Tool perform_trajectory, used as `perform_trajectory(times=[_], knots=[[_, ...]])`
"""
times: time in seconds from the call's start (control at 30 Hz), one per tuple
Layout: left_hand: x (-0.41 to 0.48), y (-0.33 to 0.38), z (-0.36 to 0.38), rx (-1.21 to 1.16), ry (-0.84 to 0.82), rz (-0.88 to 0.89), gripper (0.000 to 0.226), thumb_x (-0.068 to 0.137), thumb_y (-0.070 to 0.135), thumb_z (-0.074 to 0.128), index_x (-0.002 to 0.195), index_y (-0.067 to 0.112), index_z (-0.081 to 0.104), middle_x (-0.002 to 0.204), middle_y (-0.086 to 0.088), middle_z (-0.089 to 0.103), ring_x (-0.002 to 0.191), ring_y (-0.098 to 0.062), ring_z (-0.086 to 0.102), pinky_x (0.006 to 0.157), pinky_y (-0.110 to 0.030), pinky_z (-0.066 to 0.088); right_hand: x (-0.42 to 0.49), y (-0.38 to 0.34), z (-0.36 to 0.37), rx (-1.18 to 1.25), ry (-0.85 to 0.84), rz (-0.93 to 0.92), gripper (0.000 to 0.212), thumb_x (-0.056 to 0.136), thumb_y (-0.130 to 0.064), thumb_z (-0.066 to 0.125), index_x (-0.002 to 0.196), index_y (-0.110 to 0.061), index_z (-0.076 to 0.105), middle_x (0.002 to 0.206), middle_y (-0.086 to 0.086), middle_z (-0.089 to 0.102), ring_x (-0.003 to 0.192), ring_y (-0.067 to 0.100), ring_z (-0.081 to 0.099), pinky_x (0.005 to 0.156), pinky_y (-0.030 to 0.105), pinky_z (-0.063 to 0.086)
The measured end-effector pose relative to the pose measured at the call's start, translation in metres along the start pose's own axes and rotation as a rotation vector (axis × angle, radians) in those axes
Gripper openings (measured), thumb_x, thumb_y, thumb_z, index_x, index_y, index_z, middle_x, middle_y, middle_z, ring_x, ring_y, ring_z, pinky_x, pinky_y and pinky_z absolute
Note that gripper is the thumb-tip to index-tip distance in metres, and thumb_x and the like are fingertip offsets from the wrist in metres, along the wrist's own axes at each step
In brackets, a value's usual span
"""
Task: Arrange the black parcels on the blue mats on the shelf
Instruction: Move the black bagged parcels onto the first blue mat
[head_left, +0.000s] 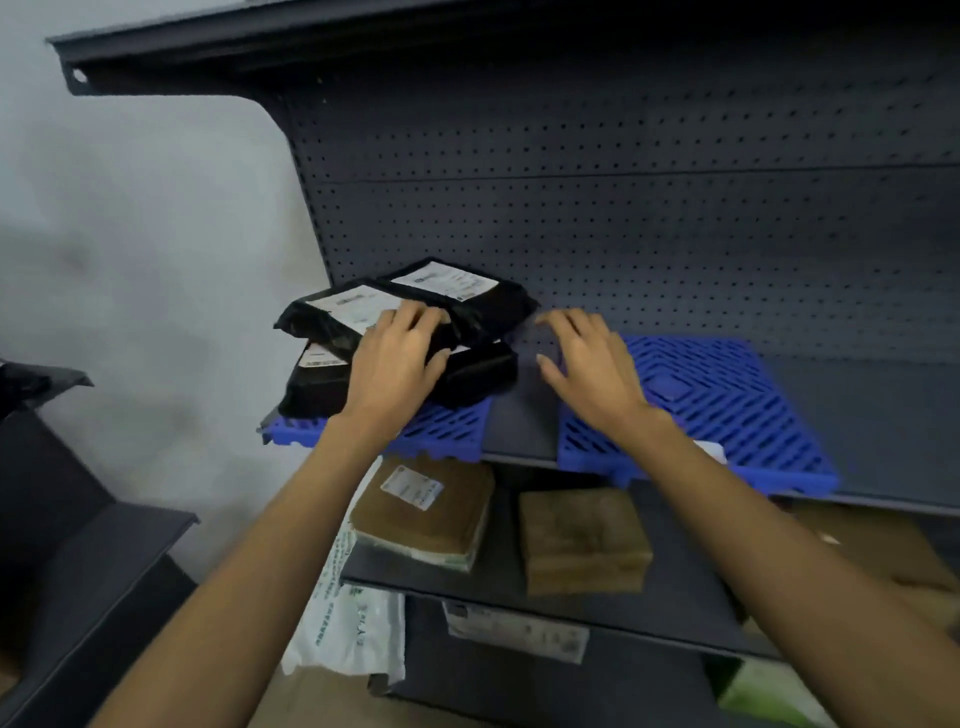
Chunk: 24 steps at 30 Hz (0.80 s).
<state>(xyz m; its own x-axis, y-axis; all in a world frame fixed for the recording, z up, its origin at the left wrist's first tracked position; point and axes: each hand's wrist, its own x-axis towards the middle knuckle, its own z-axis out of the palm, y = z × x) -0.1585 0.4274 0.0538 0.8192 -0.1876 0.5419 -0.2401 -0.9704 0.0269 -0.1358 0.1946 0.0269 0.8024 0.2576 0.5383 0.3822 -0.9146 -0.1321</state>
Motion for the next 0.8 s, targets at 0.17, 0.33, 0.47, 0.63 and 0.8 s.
perform_trajectory(times=[0.17,0.33,0.47,0.63,0.8], knots=[[-0.013,0.074,0.014,-0.183,0.029,0.234,0.037,0.095,0.024,0.061,0.13,0.014,0.058,0.128,-0.006,0.06,0.117,-0.029,0.054,0.092,-0.043,0.05,-0.091,0.045,-0.049,-0.119,0.067,0.168,0.035,0.097,-0.033,0.053,0.129,-0.019,0.05,0.125,0.003,0.054,0.111,0.028,0.051,0.082,0.04,0.043],[-0.013,0.18,0.025,-0.347,0.01,0.409,0.037,0.094,0.025,0.061,0.129,0.014,0.059,0.122,-0.007,0.062,0.111,-0.033,0.056,0.09,-0.046,0.047,-0.185,0.103,-0.12,-0.289,0.101,0.407,0.033,0.093,-0.032,0.056,0.123,-0.018,0.053,0.118,0.005,0.053,0.107,0.03,0.05,0.082,0.04,0.04],[-0.021,0.289,0.023,-0.466,-0.005,0.552,0.037,0.092,0.028,0.062,0.127,0.018,0.058,0.118,-0.006,0.059,0.108,-0.032,0.055,0.088,-0.046,0.046,-0.267,0.142,-0.183,-0.438,0.119,0.575,0.033,0.095,-0.033,0.054,0.124,-0.018,0.051,0.12,0.006,0.053,0.11,0.031,0.05,0.082,0.04,0.04],[-0.045,0.428,0.011,-0.58,0.016,0.741,0.034,0.09,0.029,0.063,0.123,0.021,0.058,0.116,-0.004,0.058,0.105,-0.03,0.056,0.084,-0.043,0.045,-0.373,0.182,-0.257,-0.539,0.143,0.786,0.034,0.095,-0.033,0.054,0.124,-0.016,0.05,0.12,0.006,0.052,0.111,0.03,0.048,0.084,0.04,0.041],[-0.085,0.569,-0.012,-0.678,0.017,0.849,0.032,0.092,0.03,0.062,0.123,0.023,0.056,0.118,-0.003,0.057,0.109,-0.03,0.054,0.083,-0.043,0.047,-0.48,0.226,-0.335,-0.623,0.154,0.921,0.035,0.094,-0.035,0.055,0.125,-0.018,0.049,0.122,0.002,0.051,0.111,0.028,0.048,0.087,0.039,0.039]])
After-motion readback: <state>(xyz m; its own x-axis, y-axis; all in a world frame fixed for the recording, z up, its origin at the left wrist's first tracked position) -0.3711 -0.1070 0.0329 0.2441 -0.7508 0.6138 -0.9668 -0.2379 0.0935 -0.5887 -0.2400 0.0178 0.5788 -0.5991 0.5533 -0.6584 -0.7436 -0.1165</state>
